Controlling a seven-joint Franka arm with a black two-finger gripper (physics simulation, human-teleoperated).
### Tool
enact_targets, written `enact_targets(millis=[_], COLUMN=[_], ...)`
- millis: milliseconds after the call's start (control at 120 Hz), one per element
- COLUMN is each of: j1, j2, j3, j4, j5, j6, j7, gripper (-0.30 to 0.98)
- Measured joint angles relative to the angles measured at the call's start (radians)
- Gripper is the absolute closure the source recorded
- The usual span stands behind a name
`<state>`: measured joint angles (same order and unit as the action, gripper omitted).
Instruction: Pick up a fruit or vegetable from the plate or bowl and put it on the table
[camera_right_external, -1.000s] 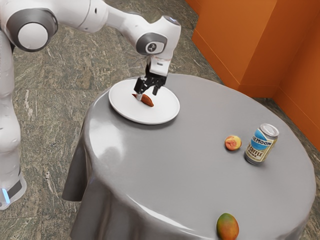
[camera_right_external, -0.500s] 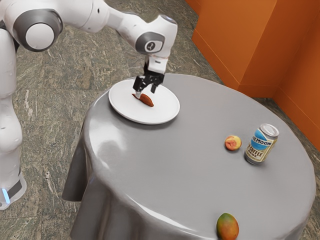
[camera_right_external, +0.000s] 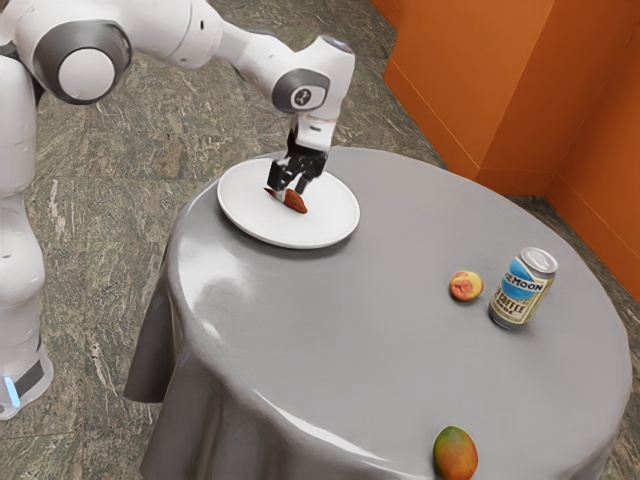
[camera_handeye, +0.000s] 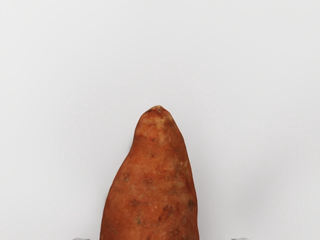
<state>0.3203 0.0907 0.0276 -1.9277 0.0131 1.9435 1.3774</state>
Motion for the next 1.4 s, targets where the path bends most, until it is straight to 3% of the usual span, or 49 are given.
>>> enact_targets(millis=[283,667,767,967,1108,1400], j1=[0.010,0.006,0.018,0.103,0.039,-0.140], j2=[0.014,-0.031,-0.056,-0.077,-0.065,-0.057], j3=[0.000,-0.022,-0.066,-0.265,-0.313,-0.319], j4=[0.001,0.003,0.003,0.015,0.038,0.042], j5=[-0.011,-0.030,-0.031,-0.030,-0.027,-0.021], j6=[0.010,0.011,0.009,0.008,0.009,0.011], j7=[0.004,0.006,0.006,0.004,0.002,0.000], gripper=[0.49,0.53,0.52,0.52,0.52,0.52])
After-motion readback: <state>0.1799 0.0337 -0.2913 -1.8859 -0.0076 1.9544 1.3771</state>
